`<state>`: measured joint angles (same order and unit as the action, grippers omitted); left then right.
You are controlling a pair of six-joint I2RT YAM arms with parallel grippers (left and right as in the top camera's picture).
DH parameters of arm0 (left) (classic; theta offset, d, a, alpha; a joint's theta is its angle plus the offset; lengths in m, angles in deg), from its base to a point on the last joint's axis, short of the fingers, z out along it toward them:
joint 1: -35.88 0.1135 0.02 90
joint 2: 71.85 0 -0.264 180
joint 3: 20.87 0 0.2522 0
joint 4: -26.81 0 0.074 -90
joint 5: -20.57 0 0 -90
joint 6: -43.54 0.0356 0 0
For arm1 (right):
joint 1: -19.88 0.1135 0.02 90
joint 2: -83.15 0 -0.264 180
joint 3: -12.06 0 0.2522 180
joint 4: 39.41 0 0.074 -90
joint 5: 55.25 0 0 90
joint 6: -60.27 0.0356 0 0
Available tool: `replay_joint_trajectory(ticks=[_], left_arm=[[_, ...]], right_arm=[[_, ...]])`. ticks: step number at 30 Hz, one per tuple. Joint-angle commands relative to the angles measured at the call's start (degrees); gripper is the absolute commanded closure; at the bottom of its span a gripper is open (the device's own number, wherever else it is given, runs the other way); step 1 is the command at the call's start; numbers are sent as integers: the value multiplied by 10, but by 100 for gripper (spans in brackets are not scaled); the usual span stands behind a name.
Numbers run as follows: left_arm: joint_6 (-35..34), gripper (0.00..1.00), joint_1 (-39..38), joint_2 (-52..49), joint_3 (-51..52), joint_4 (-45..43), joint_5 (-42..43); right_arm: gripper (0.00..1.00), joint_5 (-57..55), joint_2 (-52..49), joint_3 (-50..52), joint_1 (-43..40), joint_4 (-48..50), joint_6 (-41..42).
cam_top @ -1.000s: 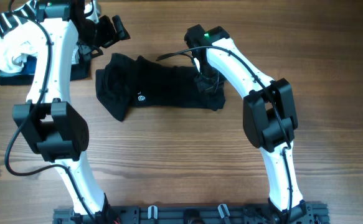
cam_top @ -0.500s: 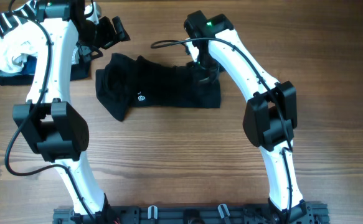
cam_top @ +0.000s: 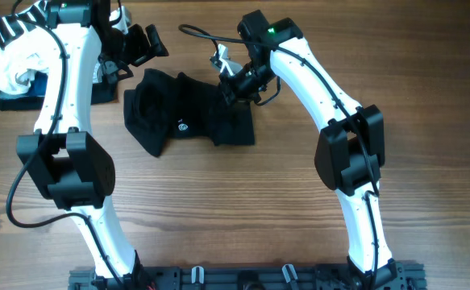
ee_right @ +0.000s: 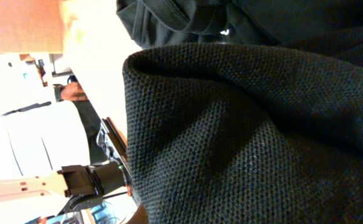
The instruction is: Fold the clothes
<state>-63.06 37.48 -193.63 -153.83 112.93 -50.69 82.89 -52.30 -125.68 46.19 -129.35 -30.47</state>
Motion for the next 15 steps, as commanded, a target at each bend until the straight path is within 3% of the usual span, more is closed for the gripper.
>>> replay_joint_trajectory(ticks=[1,6,15], left_arm=[[14,0,0,15,-8,2,-2],[14,0,0,15,-8,2,-2],[14,0,0,15,-8,6,-2]], right_arm=[[96,-14,-3,-14,1,3,14],[96,-38,-3,-14,-9,2,31],[96,-31,9,-14,-97,-19,39]])
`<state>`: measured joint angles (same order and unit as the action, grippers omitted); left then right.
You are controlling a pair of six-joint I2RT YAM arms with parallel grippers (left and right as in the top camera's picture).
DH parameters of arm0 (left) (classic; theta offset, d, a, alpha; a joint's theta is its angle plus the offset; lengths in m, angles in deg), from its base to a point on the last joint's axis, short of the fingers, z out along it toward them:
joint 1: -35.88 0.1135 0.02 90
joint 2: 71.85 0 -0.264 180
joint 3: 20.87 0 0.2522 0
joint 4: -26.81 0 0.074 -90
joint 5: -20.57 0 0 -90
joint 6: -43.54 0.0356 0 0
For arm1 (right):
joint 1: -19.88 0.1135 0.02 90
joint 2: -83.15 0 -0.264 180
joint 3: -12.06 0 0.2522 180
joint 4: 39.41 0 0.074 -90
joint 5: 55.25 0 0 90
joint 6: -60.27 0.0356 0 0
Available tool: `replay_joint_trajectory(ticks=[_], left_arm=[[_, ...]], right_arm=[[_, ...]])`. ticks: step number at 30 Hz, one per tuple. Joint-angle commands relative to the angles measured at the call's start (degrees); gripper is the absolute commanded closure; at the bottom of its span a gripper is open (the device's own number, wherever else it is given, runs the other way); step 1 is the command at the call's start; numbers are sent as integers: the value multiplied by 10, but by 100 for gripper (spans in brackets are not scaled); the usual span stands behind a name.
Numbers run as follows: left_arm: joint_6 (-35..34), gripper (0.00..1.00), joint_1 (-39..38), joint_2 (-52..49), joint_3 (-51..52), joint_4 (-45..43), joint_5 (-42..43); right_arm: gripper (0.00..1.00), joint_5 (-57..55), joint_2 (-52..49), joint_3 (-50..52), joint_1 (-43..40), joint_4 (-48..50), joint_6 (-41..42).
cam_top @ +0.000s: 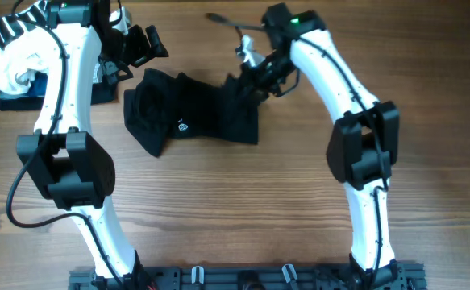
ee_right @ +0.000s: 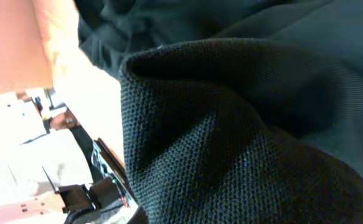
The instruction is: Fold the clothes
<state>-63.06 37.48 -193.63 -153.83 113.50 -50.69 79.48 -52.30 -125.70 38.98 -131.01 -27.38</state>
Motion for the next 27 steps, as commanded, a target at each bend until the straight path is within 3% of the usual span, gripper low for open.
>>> replay_joint_trajectory(ticks=[1,12,22,23,25,26,27], left_arm=[[14,0,0,15,-8,0,-2],[14,0,0,15,-8,1,-2],[14,0,0,15,-8,11,-2],[14,0,0,15,-8,11,-2],[14,0,0,15,-8,11,-2],[14,0,0,15,-8,11,-2],[14,0,0,15,-8,11,-2]], right_arm=[[96,3,9,-14,-30,-2,8],[96,3,9,-14,9,31,7],[96,3,9,-14,60,136,8],[94,3,9,-14,60,138,8],[69,3,9,-14,60,138,8],[68,3,9,-14,60,138,8],[60,3,9,-14,60,138,8]])
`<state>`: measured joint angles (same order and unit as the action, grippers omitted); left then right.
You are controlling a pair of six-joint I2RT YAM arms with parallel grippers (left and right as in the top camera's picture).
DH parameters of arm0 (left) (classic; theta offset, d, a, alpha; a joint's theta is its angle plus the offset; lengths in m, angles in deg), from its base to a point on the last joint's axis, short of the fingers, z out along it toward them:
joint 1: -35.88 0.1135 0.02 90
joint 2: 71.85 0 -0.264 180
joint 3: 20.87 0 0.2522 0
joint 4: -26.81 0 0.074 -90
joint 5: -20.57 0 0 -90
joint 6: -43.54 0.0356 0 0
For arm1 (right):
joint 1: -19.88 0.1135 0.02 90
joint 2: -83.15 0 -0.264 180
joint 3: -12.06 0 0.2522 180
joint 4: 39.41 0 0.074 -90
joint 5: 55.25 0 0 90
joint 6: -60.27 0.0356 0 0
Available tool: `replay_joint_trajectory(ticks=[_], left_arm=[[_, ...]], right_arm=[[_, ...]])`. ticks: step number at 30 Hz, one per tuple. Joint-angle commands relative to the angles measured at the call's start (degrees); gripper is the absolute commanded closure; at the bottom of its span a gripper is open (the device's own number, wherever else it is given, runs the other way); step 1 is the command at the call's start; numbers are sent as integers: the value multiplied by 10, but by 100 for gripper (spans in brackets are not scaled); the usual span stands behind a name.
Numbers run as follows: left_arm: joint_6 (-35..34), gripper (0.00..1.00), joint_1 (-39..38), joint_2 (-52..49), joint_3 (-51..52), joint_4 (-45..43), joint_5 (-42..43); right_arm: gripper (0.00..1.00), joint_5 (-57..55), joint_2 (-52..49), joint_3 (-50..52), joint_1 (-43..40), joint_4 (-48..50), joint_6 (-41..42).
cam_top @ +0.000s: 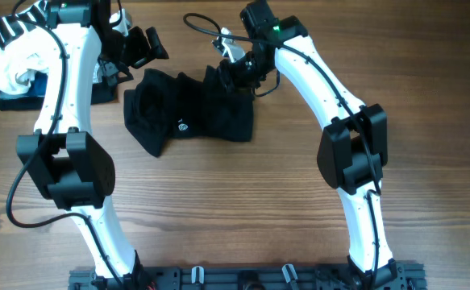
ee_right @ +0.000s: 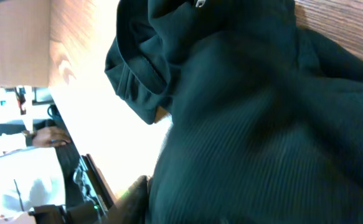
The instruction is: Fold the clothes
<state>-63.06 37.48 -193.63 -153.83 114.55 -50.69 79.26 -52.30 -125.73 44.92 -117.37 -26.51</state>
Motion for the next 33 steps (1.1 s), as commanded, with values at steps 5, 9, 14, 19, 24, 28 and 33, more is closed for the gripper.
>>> replay_joint_trajectory(ticks=[5,9,14,19,24,28,33], left_arm=[[14,0,0,15,-8,2,-2],[14,0,0,15,-8,4,-5],[14,0,11,14,-8,29,-27],[16,1,19,-19,3,19,-31],[16,7,40,-39,89,-50,27],[17,21,87,-39,137,-120,149],[66,0,180,-39,196,-153,237]], right_arm=[[20,7,9,-13,4,0,-3],[0,-5,9,-13,-3,1,-19],[0,-24,9,-13,-123,-31,32],[0,19,9,-13,-236,-36,29],[0,19,9,-13,-269,-54,13],[0,19,9,-13,-263,-61,13],[0,19,9,-13,-263,-71,11]])
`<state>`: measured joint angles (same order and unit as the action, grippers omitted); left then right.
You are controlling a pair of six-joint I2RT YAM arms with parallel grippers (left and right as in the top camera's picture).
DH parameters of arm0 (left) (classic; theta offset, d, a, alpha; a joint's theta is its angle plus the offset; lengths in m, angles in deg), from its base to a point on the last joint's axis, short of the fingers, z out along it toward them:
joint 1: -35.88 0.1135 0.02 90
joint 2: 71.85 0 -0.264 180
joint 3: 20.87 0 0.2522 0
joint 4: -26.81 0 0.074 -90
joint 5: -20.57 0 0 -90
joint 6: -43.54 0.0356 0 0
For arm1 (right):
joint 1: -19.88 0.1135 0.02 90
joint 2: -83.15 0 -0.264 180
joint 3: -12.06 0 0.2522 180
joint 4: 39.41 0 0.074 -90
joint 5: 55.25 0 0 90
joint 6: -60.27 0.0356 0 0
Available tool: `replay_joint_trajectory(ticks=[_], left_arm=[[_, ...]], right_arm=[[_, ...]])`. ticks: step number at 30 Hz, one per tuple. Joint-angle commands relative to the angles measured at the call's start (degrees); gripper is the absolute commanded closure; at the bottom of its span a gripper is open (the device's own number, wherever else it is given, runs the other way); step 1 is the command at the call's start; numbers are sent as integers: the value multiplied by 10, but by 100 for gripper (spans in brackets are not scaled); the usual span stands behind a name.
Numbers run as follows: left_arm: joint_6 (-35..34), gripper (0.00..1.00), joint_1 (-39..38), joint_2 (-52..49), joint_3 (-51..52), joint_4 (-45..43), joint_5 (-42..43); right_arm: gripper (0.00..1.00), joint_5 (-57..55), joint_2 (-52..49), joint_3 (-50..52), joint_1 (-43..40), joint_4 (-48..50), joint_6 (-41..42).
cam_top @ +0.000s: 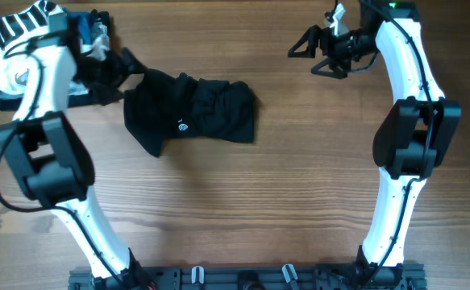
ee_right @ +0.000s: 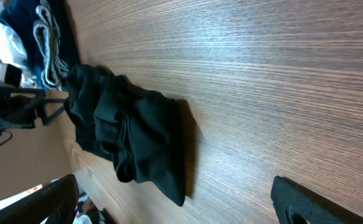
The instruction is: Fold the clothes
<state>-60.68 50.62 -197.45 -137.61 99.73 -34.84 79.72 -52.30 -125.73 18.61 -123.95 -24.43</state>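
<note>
A black garment (cam_top: 190, 113) lies bunched on the wooden table (cam_top: 299, 185), with a small white logo facing up. It also shows in the right wrist view as a rumpled black garment (ee_right: 128, 134). My left gripper (cam_top: 118, 77) sits at the garment's upper left edge, its fingers spread apart with no cloth seen between them. My right gripper (cam_top: 305, 50) hovers far to the upper right of the garment, open and empty. In the right wrist view the right gripper (ee_right: 175, 208) stands wide open, and one of its fingertips (ee_right: 312, 202) shows low over bare wood.
A pile of other clothes (cam_top: 13, 56), white and striped on top of dark blue, lies at the table's far left corner behind the left arm. The same pile (ee_right: 41, 43) shows in the right wrist view. The arm bases stand at the front edge.
My right gripper was down on the garment's upper right part; now it is open, empty and well off to the upper right. The left gripper has moved down to the garment's left edge.
First my right gripper held black fabric at the garment's right end. Then it stood further right with the cloth stretched. Later it was back over the garment's top. Now the cloth lies let go in a more compact shape, and the left gripper has come to it.
</note>
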Motion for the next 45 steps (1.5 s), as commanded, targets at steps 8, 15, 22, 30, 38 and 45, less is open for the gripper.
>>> replay_joint_trajectory(ticks=[8,15,22,30,38,45], left_arm=[[80,0,53,-1,115,-56,85],[80,8,-5,-2,156,-164,132],[63,96,-47,-21,168,-196,145],[22,96,-51,-17,168,-192,151],[17,96,-107,71,165,-196,17],[0,96,-143,186,160,-192,-26]], right_arm=[[0,24,9,-13,0,-7,-6],[0,28,9,-13,0,-10,-8],[0,27,9,-13,0,-20,-10],[0,27,9,-13,0,-30,-24],[0,25,9,-13,0,-36,-41],[0,17,9,-13,0,-54,-53]])
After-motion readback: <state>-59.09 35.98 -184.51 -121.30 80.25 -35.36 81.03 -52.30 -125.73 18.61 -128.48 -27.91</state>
